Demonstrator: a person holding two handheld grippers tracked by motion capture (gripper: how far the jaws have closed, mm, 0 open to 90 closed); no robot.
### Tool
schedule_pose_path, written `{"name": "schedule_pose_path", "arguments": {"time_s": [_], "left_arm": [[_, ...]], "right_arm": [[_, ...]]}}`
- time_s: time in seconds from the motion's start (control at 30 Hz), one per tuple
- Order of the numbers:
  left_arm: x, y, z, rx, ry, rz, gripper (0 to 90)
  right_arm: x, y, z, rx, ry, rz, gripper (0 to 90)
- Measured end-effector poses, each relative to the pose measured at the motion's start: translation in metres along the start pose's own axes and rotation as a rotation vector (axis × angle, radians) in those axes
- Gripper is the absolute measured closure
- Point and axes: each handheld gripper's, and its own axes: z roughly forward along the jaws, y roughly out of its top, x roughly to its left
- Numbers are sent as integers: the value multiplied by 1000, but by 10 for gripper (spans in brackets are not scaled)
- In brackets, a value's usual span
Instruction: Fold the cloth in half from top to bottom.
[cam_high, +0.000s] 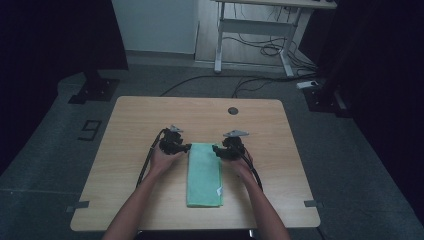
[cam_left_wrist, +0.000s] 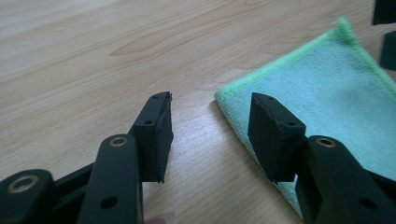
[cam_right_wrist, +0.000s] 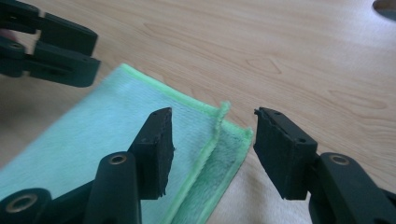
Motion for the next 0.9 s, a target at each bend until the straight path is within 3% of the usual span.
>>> {"name": "schedule_pose_path", "arguments": {"time_s": [0.27,0.57,0.73,0.9], "left_arm": [[-4,4,11,17,-10,-5,501],[-11,6,18,35,-8,5,502],[-14,4,18,29,-10,21,552],[-19,3,20,19,-50,40,741]], "right_arm": [[-3,0,24,54,-51,-2,454],[-9,-2,26,64,-77,10,428],[-8,-4,25,53,-61,-10,573],[-8,-2,25,63,-13,4,762]]}}
